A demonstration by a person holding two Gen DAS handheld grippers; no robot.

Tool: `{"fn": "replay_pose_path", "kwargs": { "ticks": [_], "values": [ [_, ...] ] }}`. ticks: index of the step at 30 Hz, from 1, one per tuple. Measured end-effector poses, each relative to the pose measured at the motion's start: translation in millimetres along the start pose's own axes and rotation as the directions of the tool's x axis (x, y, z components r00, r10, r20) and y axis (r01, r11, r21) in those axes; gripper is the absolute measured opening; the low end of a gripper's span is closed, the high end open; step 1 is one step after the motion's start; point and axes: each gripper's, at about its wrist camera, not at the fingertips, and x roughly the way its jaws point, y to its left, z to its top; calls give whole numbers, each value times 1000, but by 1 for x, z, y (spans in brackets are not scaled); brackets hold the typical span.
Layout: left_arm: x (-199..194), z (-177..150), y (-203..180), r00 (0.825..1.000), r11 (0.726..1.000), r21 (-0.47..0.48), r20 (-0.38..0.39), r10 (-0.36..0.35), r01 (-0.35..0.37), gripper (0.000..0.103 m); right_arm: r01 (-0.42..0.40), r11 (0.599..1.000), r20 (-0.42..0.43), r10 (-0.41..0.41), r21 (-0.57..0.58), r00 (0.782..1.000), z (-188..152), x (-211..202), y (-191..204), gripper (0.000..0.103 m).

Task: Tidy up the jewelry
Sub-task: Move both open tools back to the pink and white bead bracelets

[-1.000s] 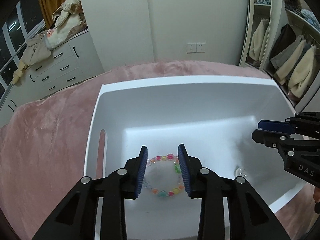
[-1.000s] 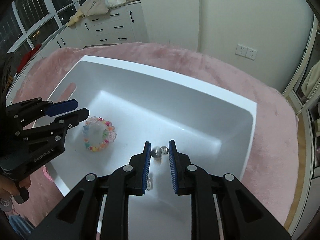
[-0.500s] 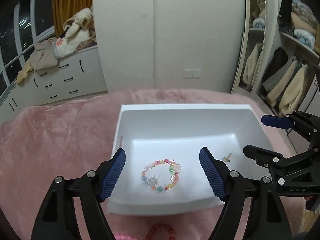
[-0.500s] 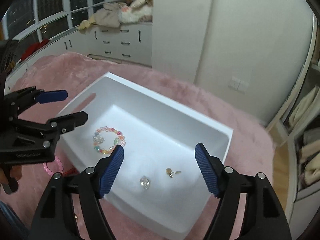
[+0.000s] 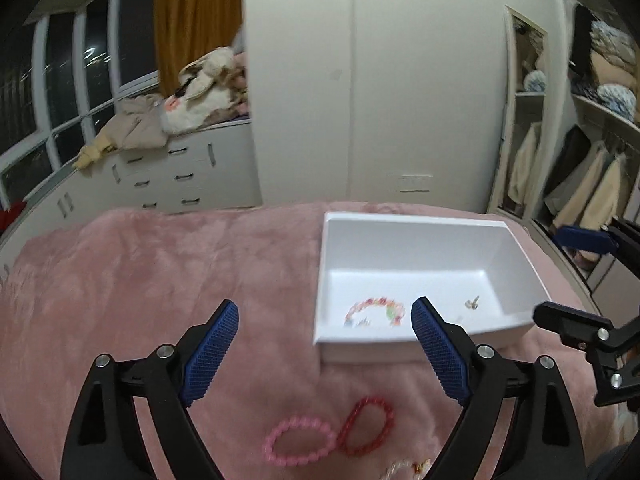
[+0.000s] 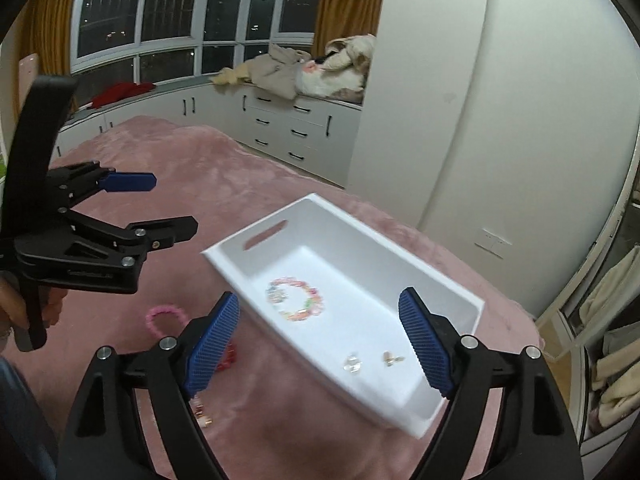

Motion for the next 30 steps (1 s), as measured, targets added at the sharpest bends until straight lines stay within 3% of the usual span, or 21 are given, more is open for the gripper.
{"fn": "replay_pose_path", "kwargs": {
  "ticks": [4, 9, 17, 26, 30],
  "values": [
    [-13, -33, 21, 998, 996, -70, -2, 59, -59, 93, -39, 999, 1, 39, 32, 999, -22, -2, 27, 80],
    [-16, -65, 41, 997, 993, -91, -27, 79, -81, 93, -46, 996, -35, 48, 71, 998, -51, 13, 51, 77],
    [0, -97, 55, 987, 990, -38, -95, 130, -134, 93, -53, 988, -119, 71, 143, 990, -83, 49, 73, 65],
    [44, -137, 68, 971, 992, -36, -213, 113, -123, 92, -35, 992, -216, 62, 124, 974, -112, 87, 90, 59],
    [57, -143, 68, 970, 993, -54, -229, 85, -100, 90, -33, 992, -241, 61, 121, 969, -118, 93, 91, 59]
  ]
}}
